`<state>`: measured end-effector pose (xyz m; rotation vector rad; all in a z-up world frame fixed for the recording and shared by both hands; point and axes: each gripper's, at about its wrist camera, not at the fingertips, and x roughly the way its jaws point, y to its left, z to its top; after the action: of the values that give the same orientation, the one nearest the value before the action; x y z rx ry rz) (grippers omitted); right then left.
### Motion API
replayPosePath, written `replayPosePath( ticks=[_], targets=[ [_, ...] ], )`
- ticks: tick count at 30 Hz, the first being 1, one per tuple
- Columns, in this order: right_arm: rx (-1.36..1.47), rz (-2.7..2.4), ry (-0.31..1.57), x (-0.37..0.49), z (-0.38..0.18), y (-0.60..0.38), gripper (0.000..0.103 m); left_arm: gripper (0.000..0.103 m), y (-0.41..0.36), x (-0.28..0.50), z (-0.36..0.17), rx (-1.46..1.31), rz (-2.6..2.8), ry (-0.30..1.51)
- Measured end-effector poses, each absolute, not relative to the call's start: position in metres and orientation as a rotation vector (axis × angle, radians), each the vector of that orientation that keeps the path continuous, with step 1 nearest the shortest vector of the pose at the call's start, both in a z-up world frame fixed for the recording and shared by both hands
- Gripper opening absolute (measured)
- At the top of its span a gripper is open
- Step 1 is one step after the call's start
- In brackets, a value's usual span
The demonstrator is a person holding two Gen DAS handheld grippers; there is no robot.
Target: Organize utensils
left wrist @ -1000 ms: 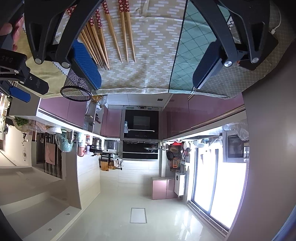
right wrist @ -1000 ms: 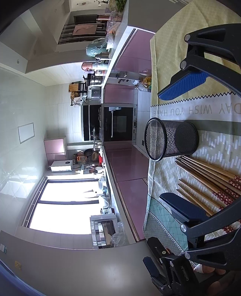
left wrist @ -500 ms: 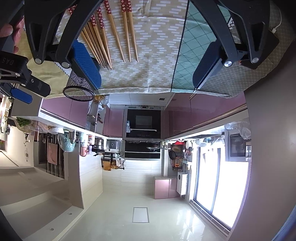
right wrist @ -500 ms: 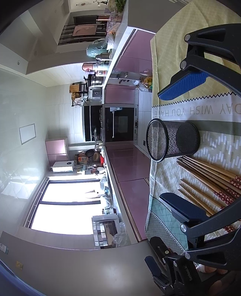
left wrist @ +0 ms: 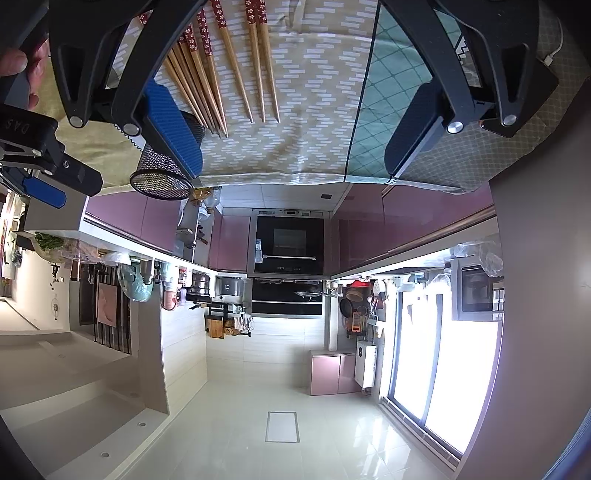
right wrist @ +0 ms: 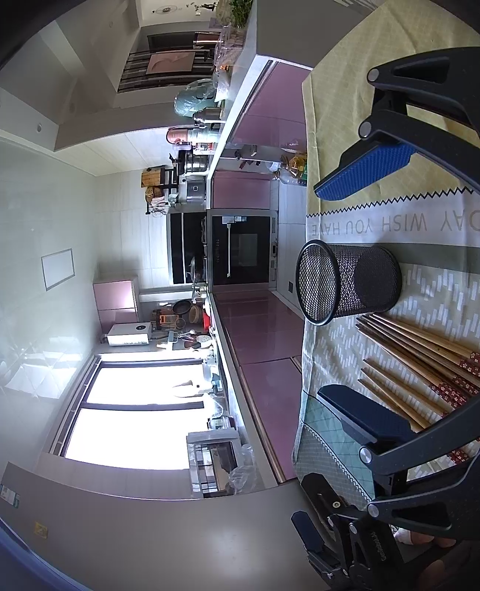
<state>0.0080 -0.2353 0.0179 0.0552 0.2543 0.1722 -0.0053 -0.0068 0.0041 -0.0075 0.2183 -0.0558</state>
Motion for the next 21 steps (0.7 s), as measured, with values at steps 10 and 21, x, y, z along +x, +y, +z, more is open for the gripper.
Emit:
replayPosePath(
  ticks=[10,21],
  targets=[
    [0.056,0.168,0.247,0.0073,0.0186,-0.2368,0.097,0.097,-0.0087,-0.0052,0.0035,-0.009,-0.062,0.221],
    [0.057,0.164,0.238,0.0079,0.0202,-0.2353,0.097,0.097,-0.0122,-0.0056,0.0001,-0.009,-0.068,0.229]
  ],
)
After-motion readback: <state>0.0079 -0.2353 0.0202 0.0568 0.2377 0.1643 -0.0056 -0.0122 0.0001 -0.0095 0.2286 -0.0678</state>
